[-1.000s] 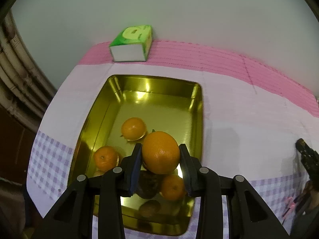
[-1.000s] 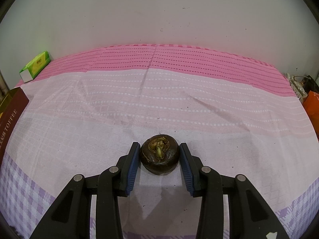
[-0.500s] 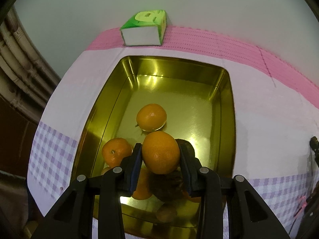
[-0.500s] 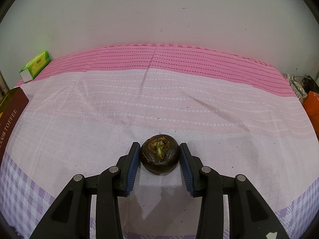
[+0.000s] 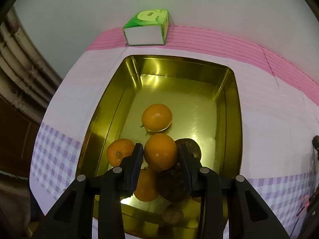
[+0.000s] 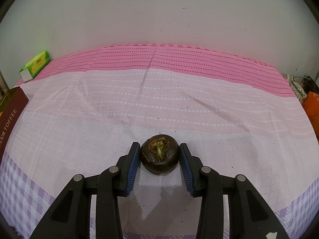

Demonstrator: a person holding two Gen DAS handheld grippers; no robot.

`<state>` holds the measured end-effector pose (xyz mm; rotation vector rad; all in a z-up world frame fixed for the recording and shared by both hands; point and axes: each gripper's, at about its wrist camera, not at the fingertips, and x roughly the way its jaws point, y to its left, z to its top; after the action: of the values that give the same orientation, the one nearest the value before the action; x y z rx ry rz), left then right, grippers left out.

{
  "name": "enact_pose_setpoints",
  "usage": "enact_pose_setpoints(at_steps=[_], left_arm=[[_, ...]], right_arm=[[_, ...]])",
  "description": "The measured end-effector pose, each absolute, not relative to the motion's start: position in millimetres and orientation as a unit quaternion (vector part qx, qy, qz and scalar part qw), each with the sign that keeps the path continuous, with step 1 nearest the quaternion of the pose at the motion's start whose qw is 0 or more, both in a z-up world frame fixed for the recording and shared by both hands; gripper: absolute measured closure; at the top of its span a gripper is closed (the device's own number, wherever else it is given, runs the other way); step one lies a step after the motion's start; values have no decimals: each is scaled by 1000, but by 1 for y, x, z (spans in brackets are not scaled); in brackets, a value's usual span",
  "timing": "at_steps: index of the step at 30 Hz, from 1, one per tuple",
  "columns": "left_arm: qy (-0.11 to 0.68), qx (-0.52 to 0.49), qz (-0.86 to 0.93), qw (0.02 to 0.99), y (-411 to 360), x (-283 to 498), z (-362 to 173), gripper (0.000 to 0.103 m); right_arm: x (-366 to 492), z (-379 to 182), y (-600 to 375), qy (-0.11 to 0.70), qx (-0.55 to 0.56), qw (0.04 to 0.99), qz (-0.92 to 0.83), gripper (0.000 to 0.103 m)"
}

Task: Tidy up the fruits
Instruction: 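Carry the mandarin over the tin and lower it with the left gripper, then open the left gripper and withdraw it from the tin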

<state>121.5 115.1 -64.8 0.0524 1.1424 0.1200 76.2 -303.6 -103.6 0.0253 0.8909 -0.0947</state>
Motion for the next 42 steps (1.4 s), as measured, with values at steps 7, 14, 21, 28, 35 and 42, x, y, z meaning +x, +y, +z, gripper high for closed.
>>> enact_pose_setpoints(at_steps=[7,14,21,28,35,42], left_arm=[[542,21,54,838,117,117,-60,65],[547,21,50,835,118,116,-58,65],[542,18,50,839,120,110,-50,63],[534,13,48,844,128,103,-43,56],[527,17,51,848,134,94,-36,53],[522,19,60,851,145,84,-32,50]], right_arm=[[76,-103,-304,431,10,901,-46,65],[76,-102,-304,431,8,901,-47,66],[77,-102,-303,431,8,901,-47,66],[77,-102,-305,431,9,901,-47,66],[77,-102,-305,431,8,901,-48,65],[77,-102,-305,431,11,901,-50,65]])
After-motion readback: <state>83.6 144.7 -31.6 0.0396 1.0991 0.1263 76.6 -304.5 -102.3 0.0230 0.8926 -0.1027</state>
